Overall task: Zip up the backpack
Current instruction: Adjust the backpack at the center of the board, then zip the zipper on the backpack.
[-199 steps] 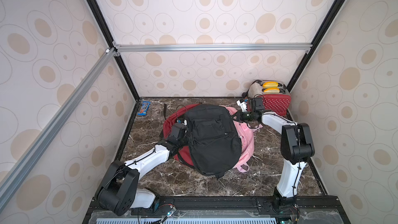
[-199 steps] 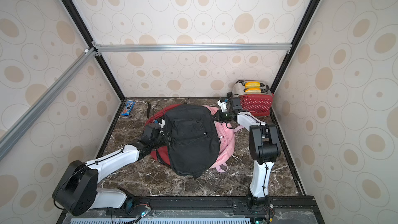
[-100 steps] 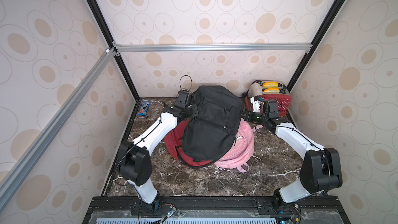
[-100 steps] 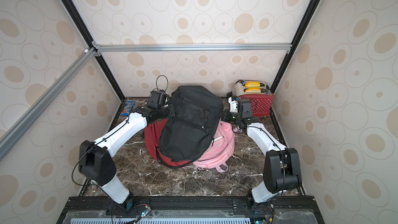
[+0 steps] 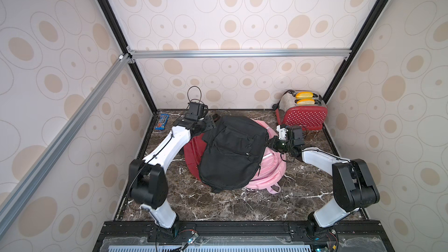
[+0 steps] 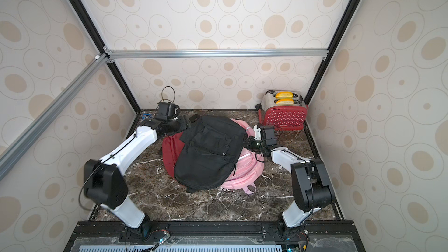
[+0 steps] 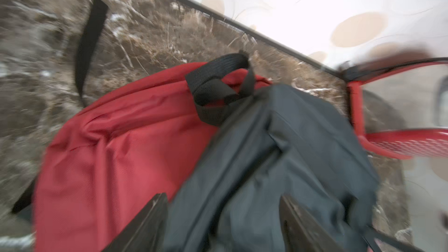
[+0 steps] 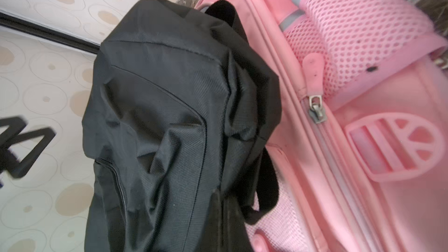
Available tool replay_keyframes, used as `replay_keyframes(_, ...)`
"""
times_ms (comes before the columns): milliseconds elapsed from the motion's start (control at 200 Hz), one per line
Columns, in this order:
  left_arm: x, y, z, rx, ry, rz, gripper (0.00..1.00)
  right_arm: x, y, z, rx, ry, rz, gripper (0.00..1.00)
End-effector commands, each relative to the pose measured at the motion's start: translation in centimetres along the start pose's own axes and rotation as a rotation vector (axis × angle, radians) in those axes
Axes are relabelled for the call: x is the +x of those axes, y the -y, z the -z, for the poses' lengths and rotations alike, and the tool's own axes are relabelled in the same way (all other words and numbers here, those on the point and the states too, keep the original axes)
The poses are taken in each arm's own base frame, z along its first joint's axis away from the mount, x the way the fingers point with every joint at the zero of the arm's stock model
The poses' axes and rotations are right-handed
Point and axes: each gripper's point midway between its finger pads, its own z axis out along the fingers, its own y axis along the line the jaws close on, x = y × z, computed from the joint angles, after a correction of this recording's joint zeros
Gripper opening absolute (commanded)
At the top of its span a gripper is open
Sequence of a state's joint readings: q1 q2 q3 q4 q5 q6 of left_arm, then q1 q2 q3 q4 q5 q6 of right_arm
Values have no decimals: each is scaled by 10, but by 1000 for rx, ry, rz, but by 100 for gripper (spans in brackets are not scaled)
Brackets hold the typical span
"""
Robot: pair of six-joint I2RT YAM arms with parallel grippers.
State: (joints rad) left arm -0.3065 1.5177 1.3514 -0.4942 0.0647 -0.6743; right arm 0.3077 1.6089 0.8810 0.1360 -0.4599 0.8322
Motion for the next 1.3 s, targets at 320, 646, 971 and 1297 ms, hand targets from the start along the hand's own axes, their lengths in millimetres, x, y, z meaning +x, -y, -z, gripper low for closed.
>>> replay_keyframes(320, 153, -66, 64, 45, -188, 130, 68, -11, 2, 20, 68, 119, -55, 0)
replay_keyframes(646, 209, -73, 43, 115, -274, 236, 70, -10, 2, 16, 59, 106, -66, 0)
replay_keyframes(971, 205, -40, 19, 256, -294, 284, 18, -5, -4, 8, 10, 60, -95, 0)
replay_keyframes(1297, 136, -5, 60, 299, -171, 175, 0, -5, -15, 7, -9, 7, -72, 0)
